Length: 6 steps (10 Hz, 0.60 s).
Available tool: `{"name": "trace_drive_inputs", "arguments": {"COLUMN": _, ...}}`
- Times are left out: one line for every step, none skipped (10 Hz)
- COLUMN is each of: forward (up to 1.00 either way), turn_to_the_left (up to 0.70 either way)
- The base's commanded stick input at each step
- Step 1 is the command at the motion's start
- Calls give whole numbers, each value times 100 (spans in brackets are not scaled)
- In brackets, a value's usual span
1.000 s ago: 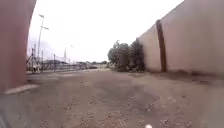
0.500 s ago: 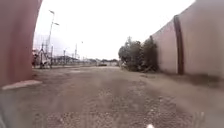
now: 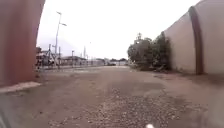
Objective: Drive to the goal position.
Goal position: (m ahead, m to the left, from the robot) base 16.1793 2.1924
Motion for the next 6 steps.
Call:
{"name": "trace_drive_inputs", "arguments": {"forward": 100, "turn_to_the_left": 0}}
{"name": "trace_drive_inputs", "arguments": {"forward": 100, "turn_to_the_left": 0}}
{"name": "trace_drive_inputs", "arguments": {"forward": 100, "turn_to_the_left": 0}}
{"name": "trace_drive_inputs", "arguments": {"forward": 100, "turn_to_the_left": 0}}
{"name": "trace_drive_inputs", "arguments": {"forward": 100, "turn_to_the_left": 0}}
{"name": "trace_drive_inputs", "arguments": {"forward": 100, "turn_to_the_left": 0}}
